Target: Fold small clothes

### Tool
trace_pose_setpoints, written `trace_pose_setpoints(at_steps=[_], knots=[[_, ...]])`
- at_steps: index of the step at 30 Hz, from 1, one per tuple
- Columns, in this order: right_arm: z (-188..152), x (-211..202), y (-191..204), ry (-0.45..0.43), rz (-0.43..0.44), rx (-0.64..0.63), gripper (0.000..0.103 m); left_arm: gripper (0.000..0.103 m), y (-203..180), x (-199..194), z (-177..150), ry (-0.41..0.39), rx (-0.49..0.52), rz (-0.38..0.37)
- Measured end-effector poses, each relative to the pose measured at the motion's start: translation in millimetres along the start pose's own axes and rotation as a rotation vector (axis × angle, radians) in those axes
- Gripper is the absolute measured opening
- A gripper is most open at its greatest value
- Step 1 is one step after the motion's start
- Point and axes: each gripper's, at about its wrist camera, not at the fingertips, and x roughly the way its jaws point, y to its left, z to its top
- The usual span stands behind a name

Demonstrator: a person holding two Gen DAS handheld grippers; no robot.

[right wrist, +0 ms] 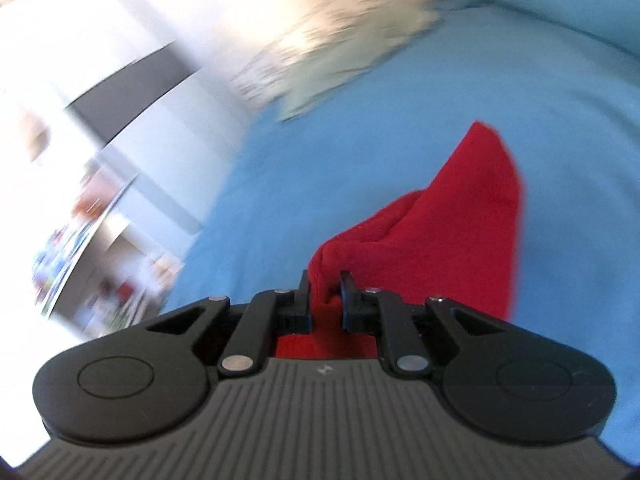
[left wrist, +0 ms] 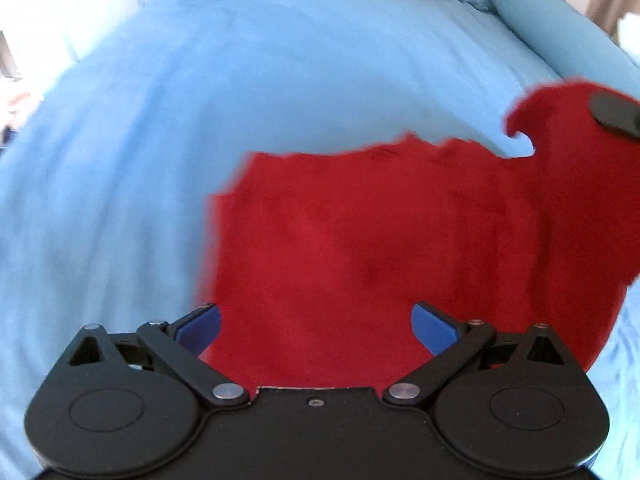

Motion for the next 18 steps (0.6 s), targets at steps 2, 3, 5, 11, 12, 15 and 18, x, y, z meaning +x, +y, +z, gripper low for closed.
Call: trace_pose_setpoints(at_steps=[2,3,5,11,12,15,18], knots=[[-12,20,39,0.071,0.096,-0.121,0.027,0.103,31,-10,-8,0.007,-0.037,0.011],[-23,31,58,0.119,0.139,-0.194,0.027,0.103,45,-12,-13,0.015,-0.063,0.011],[-51,53,86,0.198,0.17,-0.316,0.027,0.103,76,-15,-30,0.033,-0.123,0.029],[-141,125,94,0.42,0.067,-0.485,0.028,0.102,125,-8,-82,0.116,-0.263,0.072],[-146,128,93,0.429,0.063,-0.477,0.032,0.102,128,-9,-89,0.119,-0.278,0.071],[-149,120,89,0.411,0.083,-0.482,0.062,0.102,131,-13,-96,0.121,-0.293,0.076],[-140,102,86,0.37,0.094,-0.475,0.086,0.102,131,-21,-89,0.101,-0.299,0.071]])
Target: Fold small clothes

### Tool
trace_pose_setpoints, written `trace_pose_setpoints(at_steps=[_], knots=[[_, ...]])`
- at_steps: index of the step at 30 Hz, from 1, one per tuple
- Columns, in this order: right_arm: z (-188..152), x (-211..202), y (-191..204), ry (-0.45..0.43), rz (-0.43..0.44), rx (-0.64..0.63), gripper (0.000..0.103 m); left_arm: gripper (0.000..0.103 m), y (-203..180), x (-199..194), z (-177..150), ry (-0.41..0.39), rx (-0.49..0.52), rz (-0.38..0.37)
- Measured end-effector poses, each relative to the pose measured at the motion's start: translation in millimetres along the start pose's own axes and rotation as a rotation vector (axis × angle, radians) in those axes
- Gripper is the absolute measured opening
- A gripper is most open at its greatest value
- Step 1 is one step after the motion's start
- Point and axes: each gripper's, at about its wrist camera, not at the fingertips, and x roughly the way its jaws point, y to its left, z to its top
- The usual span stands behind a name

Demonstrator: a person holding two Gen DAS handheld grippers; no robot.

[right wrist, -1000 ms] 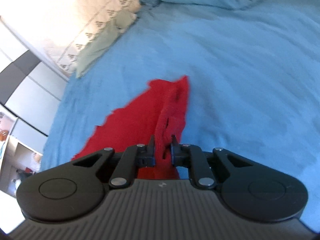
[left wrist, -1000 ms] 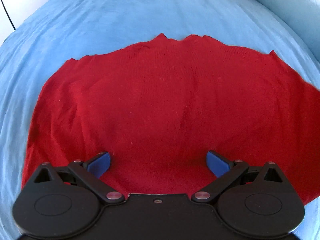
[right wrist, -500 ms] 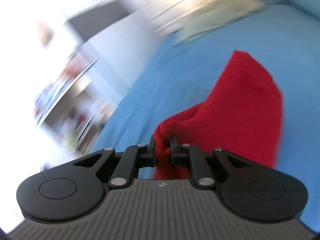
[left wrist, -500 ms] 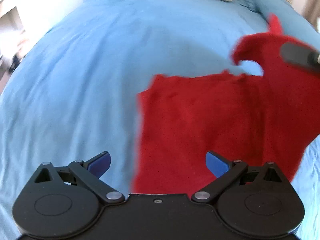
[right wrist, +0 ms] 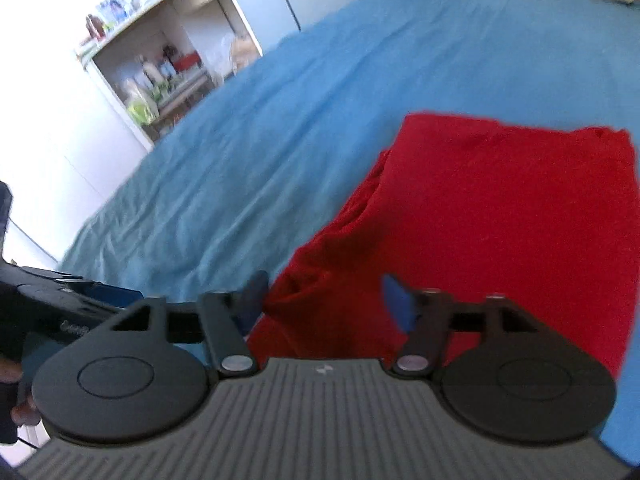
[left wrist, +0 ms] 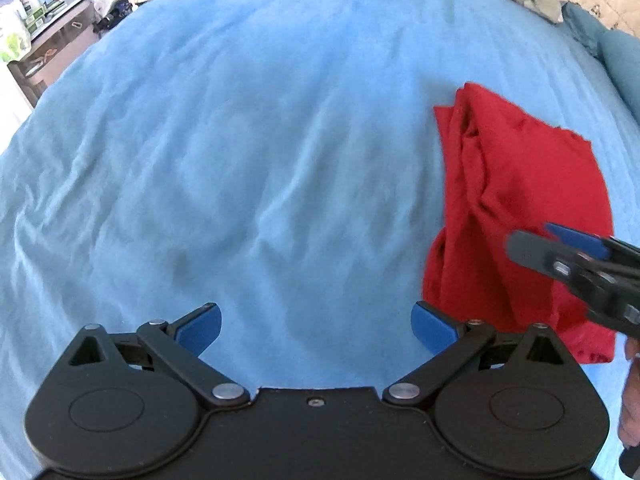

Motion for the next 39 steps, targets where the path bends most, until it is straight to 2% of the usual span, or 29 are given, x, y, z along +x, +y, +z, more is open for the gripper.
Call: trace_pose_setpoints(at_steps=[4,7,9,13,16,21,22,23,24,25,26,34,39], knots=[[-3,-38,-15,-0.042,-0.064,0.003,0.091,0.102,-8,-18,14,-0.053,-0.004,-0.046],[-16,-70,-26,-0.066,-0.155,-0.012,0.095,0.102,-23,-33,21,-0.077,-0.001,-0.14],[-29,-85,-35,-0.054,-0.207,-0.005,0.096,0.102,-43,-37,26,-0.074,0.041,-0.189],[-56,-91,-53,0.003,-0.253,0.062,0.096,0.101,-75,-17,27,-0.018,0.113,-0.182],[-70,-90,-62,0.018,-0.273,0.095,0.096,0.089,-83,0,22,0.015,0.099,-0.192],[-74,-83,-66,0.012,-0.274,0.154,0.096,0.08,-84,14,18,0.032,0.09,-0.183],[-76,-84,-67,0.01,-0.276,0.157,0.096,0.073,-83,16,19,0.043,0.076,-0.188],[-77,-86,-69,0.009,-0.276,0.158,0.096,0.055,-83,18,20,0.053,0.057,-0.2],[-77,-86,-69,0.007,-0.276,0.158,0.096,0.043,-83,19,20,0.062,0.041,-0.215],[-76,-86,-69,0.005,-0.276,0.157,0.096,0.016,-83,20,21,0.071,0.03,-0.226],[-75,-87,-69,0.003,-0.277,0.157,0.096,0.012,-84,20,23,0.076,0.026,-0.23],[-71,-94,-65,-0.017,-0.28,0.153,0.096,0.011,-78,-16,21,-0.017,0.02,-0.223],[-75,-91,-67,-0.003,-0.283,0.164,0.096,0.011,-64,3,1,0.029,-0.031,-0.202]])
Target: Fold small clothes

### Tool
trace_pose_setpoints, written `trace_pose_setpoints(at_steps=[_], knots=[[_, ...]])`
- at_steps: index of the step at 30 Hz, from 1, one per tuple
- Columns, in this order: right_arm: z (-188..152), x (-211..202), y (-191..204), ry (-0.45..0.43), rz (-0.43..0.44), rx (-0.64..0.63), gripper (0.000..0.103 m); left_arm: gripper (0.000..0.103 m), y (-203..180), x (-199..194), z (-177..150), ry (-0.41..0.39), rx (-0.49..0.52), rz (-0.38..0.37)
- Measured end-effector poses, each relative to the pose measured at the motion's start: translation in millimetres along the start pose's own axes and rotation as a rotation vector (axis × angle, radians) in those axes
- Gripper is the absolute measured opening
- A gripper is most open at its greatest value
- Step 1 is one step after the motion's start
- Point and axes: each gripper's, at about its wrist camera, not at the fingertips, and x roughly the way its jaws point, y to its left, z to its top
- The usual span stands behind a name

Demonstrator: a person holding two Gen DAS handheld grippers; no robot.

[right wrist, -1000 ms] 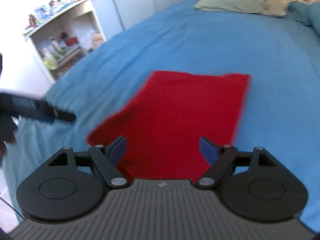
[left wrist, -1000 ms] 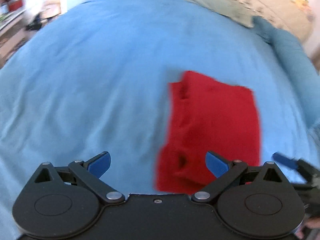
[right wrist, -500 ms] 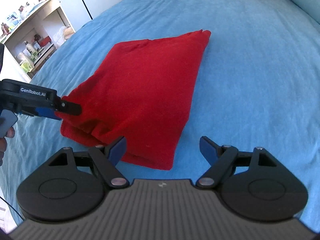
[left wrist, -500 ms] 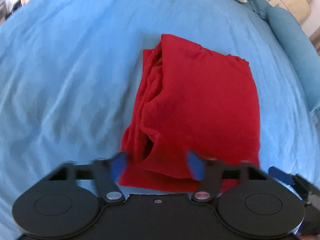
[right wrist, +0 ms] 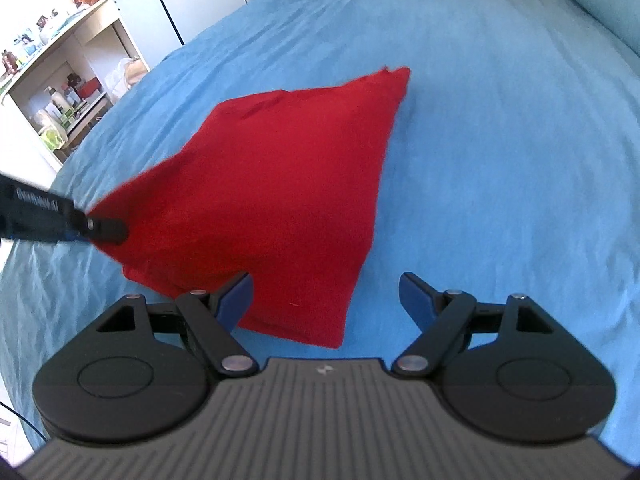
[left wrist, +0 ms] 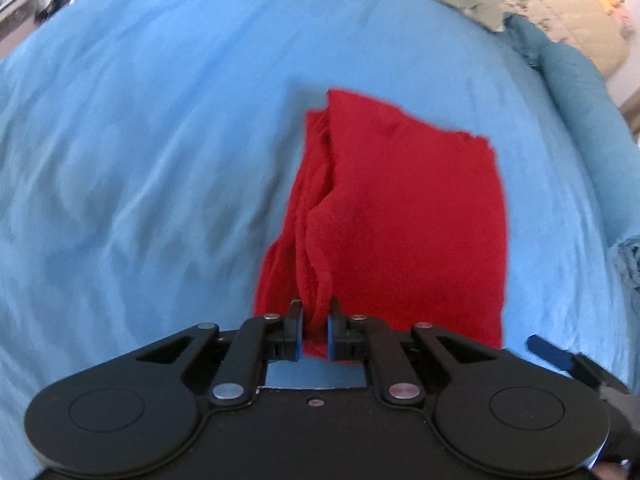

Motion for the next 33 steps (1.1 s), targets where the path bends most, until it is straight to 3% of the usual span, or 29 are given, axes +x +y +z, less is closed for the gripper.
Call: trace_pose_setpoints(at_steps=[3,7,9,11,13,16,22,28,33], knots=[[-3,4,-1,0.011,-0.005,0.005,0.096,0.011,7,13,-8,0.002,-0.016,0.022],[-7,11,-3,0.038,-0.016,-0.003,0.095,0.027,8,22,-7,-0.006,0.002,0.043],[-6,10,-3,0.029,-0.012,-0.009,0.095,0.041,2,13,-4,-0.038,0.015,0.068],[-2,6,-1,0.012,0.0,-0.02,0.095,0.067,-4,1,-5,-0.083,0.067,0.1],[3,6,3,0.005,0.006,-0.042,0.096,0.075,-12,-7,-4,-0.123,0.132,0.116],[7,14,6,0.017,0.003,-0.054,0.096,0.075,-15,2,-3,-0.101,0.194,0.15],[-5,37,-5,0.069,-0.027,-0.099,0.095,0.075,-2,20,-7,-0.065,0.188,0.183],[-8,34,-17,0.07,-0.022,-0.124,0.096,0.078,20,15,-19,-0.046,0.173,0.195],[8,21,-14,0.054,-0.023,-0.139,0.096,0.076,15,-3,-6,-0.061,0.16,0.196]])
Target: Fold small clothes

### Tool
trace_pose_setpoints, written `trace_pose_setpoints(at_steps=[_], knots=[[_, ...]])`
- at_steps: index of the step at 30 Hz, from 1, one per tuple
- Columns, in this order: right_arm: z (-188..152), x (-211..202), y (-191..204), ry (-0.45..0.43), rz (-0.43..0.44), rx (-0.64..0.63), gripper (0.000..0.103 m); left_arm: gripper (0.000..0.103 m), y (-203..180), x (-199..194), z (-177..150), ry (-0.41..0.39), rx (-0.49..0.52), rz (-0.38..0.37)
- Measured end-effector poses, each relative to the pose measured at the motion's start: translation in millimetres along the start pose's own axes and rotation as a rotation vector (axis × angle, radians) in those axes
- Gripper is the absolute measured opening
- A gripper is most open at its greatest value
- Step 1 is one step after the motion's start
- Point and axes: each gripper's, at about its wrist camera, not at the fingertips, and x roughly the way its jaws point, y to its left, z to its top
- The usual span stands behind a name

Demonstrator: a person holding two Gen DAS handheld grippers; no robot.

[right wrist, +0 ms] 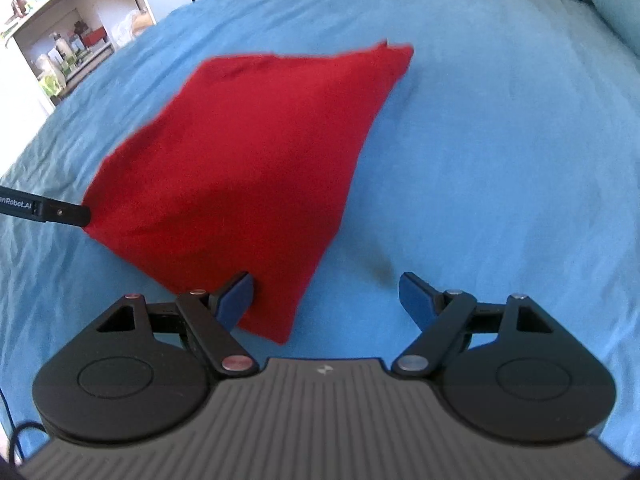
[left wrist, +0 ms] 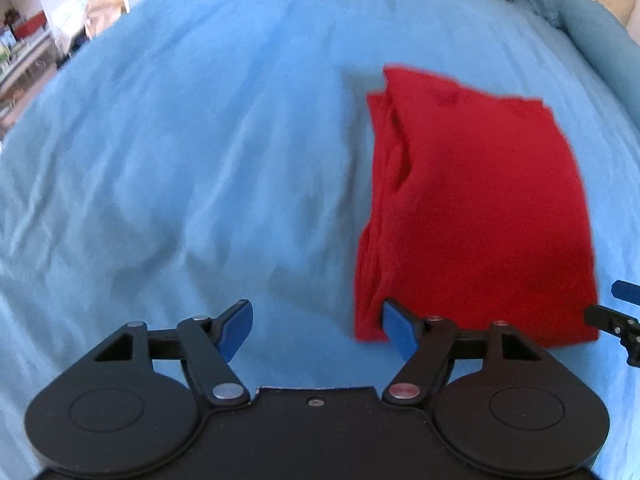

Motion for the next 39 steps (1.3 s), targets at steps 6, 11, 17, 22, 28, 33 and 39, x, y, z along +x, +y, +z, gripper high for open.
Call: trace_pose_setpoints(at_steps=[6,11,17,22,28,33,39], knots=[[44,-21,-9,-0.014,0.082,0.019,0.099,0.103,-19,-19,56,-0.097,0.097,-0.111],[77,-3,-24,0.026,0.128,0.085,0.1,0.102,-21,28,97,-0.006,0.048,-0.254],[83,41,-49,0.065,0.195,0.293,0.1,0.086,-15,78,106,0.107,-0.098,-0.373],[74,70,-62,0.082,0.247,0.423,0.097,0.085,-17,90,102,0.125,-0.091,-0.383],[73,89,-59,0.066,0.326,0.517,0.079,0.047,-23,94,102,0.118,-0.059,-0.41],[81,91,-47,0.055,0.299,0.472,0.049,0.029,-31,84,102,0.097,-0.025,-0.379],[84,55,-32,-0.031,0.269,0.411,0.042,0.025,-46,50,97,0.017,0.038,-0.343]])
